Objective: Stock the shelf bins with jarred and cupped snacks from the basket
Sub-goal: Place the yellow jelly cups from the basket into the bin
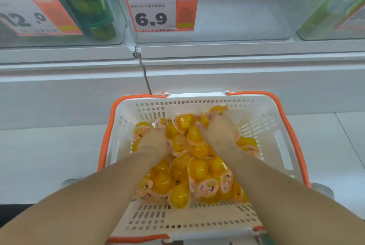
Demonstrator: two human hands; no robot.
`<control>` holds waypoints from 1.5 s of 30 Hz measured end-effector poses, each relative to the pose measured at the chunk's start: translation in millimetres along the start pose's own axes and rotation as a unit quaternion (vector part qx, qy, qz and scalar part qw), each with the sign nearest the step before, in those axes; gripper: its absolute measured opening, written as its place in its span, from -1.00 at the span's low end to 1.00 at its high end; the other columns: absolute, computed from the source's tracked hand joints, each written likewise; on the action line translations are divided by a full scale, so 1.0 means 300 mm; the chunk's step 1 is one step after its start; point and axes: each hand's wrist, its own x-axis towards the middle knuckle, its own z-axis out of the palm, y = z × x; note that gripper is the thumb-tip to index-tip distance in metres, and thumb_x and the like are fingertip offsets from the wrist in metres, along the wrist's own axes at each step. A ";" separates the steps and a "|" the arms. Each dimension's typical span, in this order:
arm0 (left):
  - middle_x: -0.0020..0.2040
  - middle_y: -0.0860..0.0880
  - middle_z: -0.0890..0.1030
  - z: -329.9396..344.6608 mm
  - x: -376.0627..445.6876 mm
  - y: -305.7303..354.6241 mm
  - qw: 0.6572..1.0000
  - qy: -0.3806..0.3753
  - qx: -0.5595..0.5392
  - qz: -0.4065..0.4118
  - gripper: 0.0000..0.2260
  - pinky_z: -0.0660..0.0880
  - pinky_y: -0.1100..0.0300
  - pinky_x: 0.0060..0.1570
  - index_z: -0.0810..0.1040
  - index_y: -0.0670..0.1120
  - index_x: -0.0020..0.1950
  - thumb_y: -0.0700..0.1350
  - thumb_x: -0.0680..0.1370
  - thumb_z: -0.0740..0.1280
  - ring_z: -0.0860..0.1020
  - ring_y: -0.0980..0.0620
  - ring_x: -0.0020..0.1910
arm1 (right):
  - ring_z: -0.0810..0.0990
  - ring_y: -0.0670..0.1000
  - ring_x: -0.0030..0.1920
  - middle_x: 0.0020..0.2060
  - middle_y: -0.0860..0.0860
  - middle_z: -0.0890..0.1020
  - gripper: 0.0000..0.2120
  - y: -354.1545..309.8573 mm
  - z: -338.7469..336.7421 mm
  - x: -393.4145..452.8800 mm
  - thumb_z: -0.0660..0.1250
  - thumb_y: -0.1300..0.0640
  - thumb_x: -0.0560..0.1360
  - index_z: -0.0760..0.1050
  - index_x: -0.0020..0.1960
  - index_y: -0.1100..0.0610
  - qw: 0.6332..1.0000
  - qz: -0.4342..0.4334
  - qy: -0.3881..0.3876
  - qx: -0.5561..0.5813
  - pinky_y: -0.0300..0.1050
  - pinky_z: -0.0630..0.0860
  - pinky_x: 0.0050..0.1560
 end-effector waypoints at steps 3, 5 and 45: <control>0.02 -0.07 0.54 -0.049 -0.009 0.032 1.000 -0.003 0.025 -0.018 -0.52 0.52 0.16 -0.17 0.32 -0.06 0.41 -0.02 0.53 0.36 0.54 -0.05 -0.03 | 0.51 0.20 0.23 0.28 0.13 0.35 -0.72 0.021 -0.023 0.014 0.26 0.09 0.60 0.48 0.29 0.12 1.000 -0.021 -0.018 -0.002 0.01 0.49 0.13; -0.05 -0.02 0.48 -0.073 -0.023 0.046 0.999 -0.014 0.034 -0.027 -0.53 0.46 0.19 -0.18 0.37 -0.06 0.35 0.03 0.51 0.42 0.47 -0.01 -0.09 | 0.53 0.18 0.19 0.26 0.11 0.37 -0.76 0.043 -0.028 0.015 0.24 0.21 0.60 0.51 0.25 0.12 0.999 -0.039 -0.021 0.004 -0.04 0.50 0.09; -0.11 -0.20 0.63 -0.801 -0.462 0.206 0.757 -0.149 -0.613 0.170 -0.55 0.30 0.34 -0.62 0.54 -0.06 0.15 0.15 0.35 0.41 0.57 -0.15 -0.25 | 0.63 0.04 -0.31 -0.09 0.17 0.63 -0.80 -0.239 -0.913 -0.160 0.45 0.30 0.45 0.51 0.04 0.19 0.832 -0.152 -0.134 0.517 -0.02 0.62 -0.18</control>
